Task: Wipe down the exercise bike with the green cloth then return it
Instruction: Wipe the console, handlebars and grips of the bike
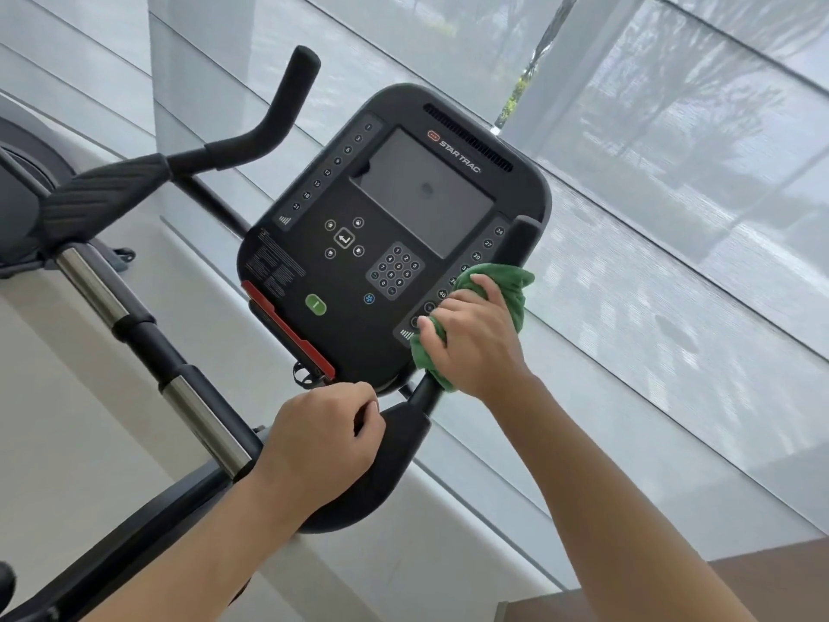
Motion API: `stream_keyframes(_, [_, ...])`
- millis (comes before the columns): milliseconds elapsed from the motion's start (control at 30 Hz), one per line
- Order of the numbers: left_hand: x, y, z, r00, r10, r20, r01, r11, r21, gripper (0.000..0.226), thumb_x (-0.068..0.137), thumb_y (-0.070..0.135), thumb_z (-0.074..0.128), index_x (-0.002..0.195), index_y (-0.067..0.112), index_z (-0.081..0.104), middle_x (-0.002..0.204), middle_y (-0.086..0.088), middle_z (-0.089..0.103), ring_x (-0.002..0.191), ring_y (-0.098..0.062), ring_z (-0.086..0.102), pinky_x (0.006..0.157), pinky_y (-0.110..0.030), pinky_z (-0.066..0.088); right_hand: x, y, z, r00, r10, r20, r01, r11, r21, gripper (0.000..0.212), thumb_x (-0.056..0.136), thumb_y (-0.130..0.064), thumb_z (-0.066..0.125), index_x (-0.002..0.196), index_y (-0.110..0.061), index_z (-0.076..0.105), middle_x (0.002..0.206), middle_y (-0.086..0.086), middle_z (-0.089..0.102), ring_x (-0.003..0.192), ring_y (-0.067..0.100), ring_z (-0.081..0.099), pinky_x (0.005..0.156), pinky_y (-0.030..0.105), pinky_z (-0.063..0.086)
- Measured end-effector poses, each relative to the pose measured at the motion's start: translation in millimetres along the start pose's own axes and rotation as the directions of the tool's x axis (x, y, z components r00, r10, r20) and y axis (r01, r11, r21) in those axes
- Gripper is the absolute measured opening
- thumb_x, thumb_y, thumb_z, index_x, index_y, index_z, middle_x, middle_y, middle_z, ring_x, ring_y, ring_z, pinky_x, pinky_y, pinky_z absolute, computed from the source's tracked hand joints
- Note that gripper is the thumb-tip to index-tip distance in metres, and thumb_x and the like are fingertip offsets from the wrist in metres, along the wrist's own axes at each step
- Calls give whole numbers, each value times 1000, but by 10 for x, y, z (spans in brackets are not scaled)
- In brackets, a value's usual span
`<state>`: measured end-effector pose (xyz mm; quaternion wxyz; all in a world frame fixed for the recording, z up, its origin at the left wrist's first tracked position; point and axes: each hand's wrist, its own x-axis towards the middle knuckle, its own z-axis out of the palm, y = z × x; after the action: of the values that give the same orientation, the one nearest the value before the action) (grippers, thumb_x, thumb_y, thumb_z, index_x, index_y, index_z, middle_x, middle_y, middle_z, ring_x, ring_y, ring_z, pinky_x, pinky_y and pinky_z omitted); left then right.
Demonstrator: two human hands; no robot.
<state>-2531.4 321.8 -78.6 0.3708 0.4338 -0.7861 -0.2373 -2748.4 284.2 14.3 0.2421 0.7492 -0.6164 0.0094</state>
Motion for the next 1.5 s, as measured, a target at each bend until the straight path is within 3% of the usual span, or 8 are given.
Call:
stream_keyframes(267, [-7,42,-42,996,-47,-71,42,997,-72,22,98,21,55,76,22,56,56,3,51,52,-19,52,52,-37,47,-141,-368,-15,991,-19,132,-26,944,329,57,104,-37,36,55,-18,57,54,-4,60,59,13,53,98,35,38])
stream_keyframes(467, [11,25,-58,985,-84,-148,57,983,-175,23,103,16,50,82,24,48,63,5,50,56,-19,51,50,-30,42,-376,-672,-76,958,281,60,-242,677,695,53,101,-25,44,50,-30,30,47,-8,41,59,15,49,91,32,40])
stream_keyframes(567, [22,17,-47,988,-84,-132,56,978,-203,23,104,20,52,84,28,45,64,7,49,60,-19,53,51,-24,37,-664,-894,-93,909,411,59,-282,504,816,43,100,-27,46,57,-27,45,61,-11,55,76,13,61,92,35,41])
stream_keyframes(667, [28,5,-33,992,-62,-114,40,982,-187,21,104,21,53,86,30,45,65,8,50,64,-18,54,52,-22,38,-1112,-1058,71,933,350,-86,-142,576,805,17,99,-32,59,102,-28,75,119,-20,70,130,17,60,114,43,37])
stream_keyframes(767, [30,24,-21,998,-30,-63,19,987,-158,18,103,20,54,90,32,50,70,13,56,67,-12,58,57,-22,44,-1336,-1091,246,940,309,-143,-81,611,788,42,102,-43,60,134,-16,68,150,-11,57,153,29,39,123,49,34])
stream_keyframes(967, [71,45,-31,999,-52,9,53,968,-244,21,102,14,55,93,32,60,79,16,66,78,-9,65,69,-28,51,-1292,-1222,213,859,465,-216,-120,591,798,24,104,-22,59,118,-9,73,135,-6,64,135,27,51,114,41,43])
stream_keyframes(1167, [94,77,-57,1000,-1,26,8,962,-272,19,102,17,58,99,35,64,88,18,67,82,-11,65,68,-26,53,-1661,-1323,106,845,510,-160,-134,492,860,23,107,-33,56,111,-18,73,122,-15,62,113,22,63,95,29,52])
stream_keyframes(1500, [485,382,-34,990,118,79,-101,976,-195,14,102,20,59,109,31,64,96,19,65,92,-3,64,79,-30,57,-1048,-152,-194,674,699,-237,-129,427,895,18,104,-24,55,106,-20,73,113,-15,65,112,19,65,96,24,49])
